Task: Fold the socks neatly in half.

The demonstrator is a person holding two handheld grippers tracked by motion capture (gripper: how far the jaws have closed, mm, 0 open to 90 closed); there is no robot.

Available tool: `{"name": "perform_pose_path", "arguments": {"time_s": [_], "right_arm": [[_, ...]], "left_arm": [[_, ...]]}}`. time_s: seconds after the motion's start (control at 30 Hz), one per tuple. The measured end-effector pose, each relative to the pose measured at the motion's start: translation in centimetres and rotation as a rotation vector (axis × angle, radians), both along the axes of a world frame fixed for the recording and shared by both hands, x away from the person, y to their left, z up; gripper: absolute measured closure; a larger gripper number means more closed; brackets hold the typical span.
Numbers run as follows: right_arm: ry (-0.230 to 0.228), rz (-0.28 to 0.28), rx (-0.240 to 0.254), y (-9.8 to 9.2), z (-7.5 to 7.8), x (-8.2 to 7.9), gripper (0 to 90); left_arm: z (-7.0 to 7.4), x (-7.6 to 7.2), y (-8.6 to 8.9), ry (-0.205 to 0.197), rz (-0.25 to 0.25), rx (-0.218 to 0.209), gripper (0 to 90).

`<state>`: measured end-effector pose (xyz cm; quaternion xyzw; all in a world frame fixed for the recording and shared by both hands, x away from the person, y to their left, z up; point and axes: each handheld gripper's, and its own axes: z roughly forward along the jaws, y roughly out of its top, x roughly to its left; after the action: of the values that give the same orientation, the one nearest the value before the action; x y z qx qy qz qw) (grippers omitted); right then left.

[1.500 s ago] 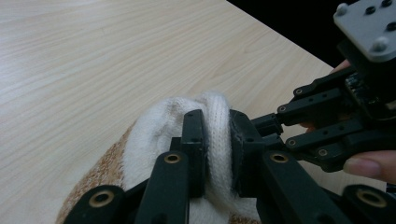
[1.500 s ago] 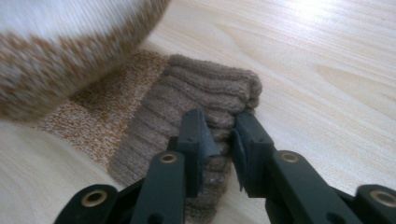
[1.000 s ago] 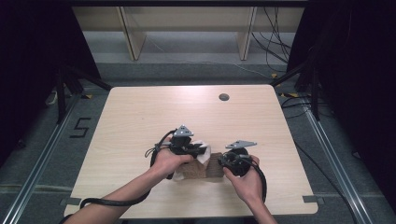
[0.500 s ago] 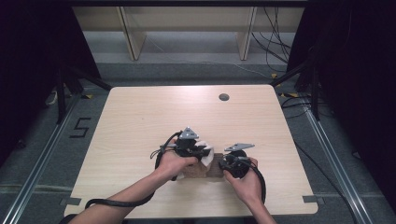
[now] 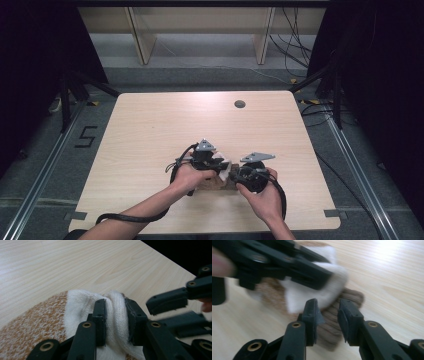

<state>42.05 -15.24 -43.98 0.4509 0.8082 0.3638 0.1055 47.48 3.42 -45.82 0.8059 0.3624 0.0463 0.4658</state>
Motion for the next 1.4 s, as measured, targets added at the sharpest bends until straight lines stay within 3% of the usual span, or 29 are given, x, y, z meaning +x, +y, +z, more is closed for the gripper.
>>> {"name": "perform_pose_path", "arguments": {"time_s": [0.03,0.07,0.13,0.17,0.2,0.27,0.33,0.37,0.4,0.43,0.47,0.53,0.57,0.6,0.7,0.8,0.83,0.87,1.0,1.17,1.27,1.3,1.37,1.4], "right_arm": [[-0.019,0.014,0.008,0.3,-0.1,-0.1,66.4],[-0.011,0.038,-0.004,0.6,0.1,-0.2,65.3],[0.005,0.050,-0.009,1.3,0.1,-0.5,63.2],[-0.020,0.051,0.001,1.7,-0.2,-0.5,62.0],[0.008,0.052,-0.009,1.9,-0.2,-0.6,61.0],[-0.008,0.070,-0.041,2.3,-0.6,-0.3,59.9],[-0.001,0.068,-0.036,2.5,-0.5,-0.5,59.7],[-0.011,0.074,-0.068,2.7,-0.2,-0.8,62.5],[-0.011,0.074,-0.068,2.7,-0.2,-0.8,62.5],[-0.007,0.059,-0.082,2.8,-0.3,-0.7,71.9],[-0.007,0.059,-0.082,2.8,-0.3,-0.7,71.9],[0.041,0.047,-0.070,2.7,-0.5,-0.6,80.7],[0.009,0.075,-0.085,2.5,-0.6,-0.4,81.3],[0.009,0.075,-0.085,2.5,-0.6,-0.4,81.3],[0.025,0.067,-0.087,2.5,-0.5,-0.4,81.7],[0.026,0.066,-0.082,2.2,-0.7,-0.2,81.6],[0.026,0.066,-0.082,2.2,-0.7,-0.2,81.6],[0.059,0.040,-0.073,2.2,-0.6,-0.4,81.5],[0.075,0.026,-0.063,2.0,-0.6,-0.5,80.7],[0.081,0.001,-0.053,1.5,-0.5,-0.6,77.1],[0.097,-0.023,-0.041,0.9,-0.4,-0.6,74.0],[0.105,-0.029,-0.038,0.8,-0.4,-0.7,72.6],[0.109,-0.052,-0.023,0.5,-0.3,-0.8,69.7],[0.108,-0.037,-0.045,0.1,-0.1,-0.8,68.7]], "left_arm": [[0.0,0.0,0.0,-0.004,0.004,0.002,70.6],[0.0,0.0,-0.1,-0.003,0.002,0.001,70.4],[-0.1,0.0,-0.1,-0.004,0.000,0.001,69.9],[-0.1,0.0,-0.1,-0.003,0.002,0.001,69.7],[-0.1,0.0,-0.2,-0.002,0.002,-0.001,69.5],[-0.1,0.0,-0.2,-0.003,0.007,-0.002,68.9],[-0.1,-0.1,-0.2,-0.006,0.009,-0.002,68.8],[-0.1,0.0,-0.2,0.004,0.004,-0.006,68.4],[-0.1,0.0,-0.2,0.004,0.004,-0.006,68.0],[-0.1,0.0,-0.2,0.006,0.004,-0.006,67.4],[0.0,0.0,-0.2,0.012,-0.001,-0.010,67.4],[0.1,0.0,-0.2,0.009,0.004,-0.016,63.9],[0.1,0.0,-0.2,0.011,-0.003,-0.020,62.5],[0.1,0.0,-0.1,0.012,-0.008,-0.027,62.5],[0.4,-0.1,-0.1,-0.013,-0.020,-0.046,56.1],[1.4,-0.5,0.1,-0.072,-0.042,-0.060,48.2],[1.4,-0.5,0.1,-0.072,-0.042,-0.060,47.0],[1.6,-0.6,0.3,-0.082,-0.037,-0.058,47.0],[2.4,-0.8,1.1,-0.115,-0.034,-0.059,43.1],[2.8,-1.2,2.3,-0.147,-0.059,0.005,40.5],[2.7,-1.5,2.8,-0.174,-0.078,0.068,39.3],[2.7,-1.6,3.1,-0.185,-0.098,0.116,38.8],[2.3,-1.7,3.3,-0.182,-0.120,0.156,38.4],[2.2,-1.7,3.3,-0.180,-0.132,0.174,38.1]]}}
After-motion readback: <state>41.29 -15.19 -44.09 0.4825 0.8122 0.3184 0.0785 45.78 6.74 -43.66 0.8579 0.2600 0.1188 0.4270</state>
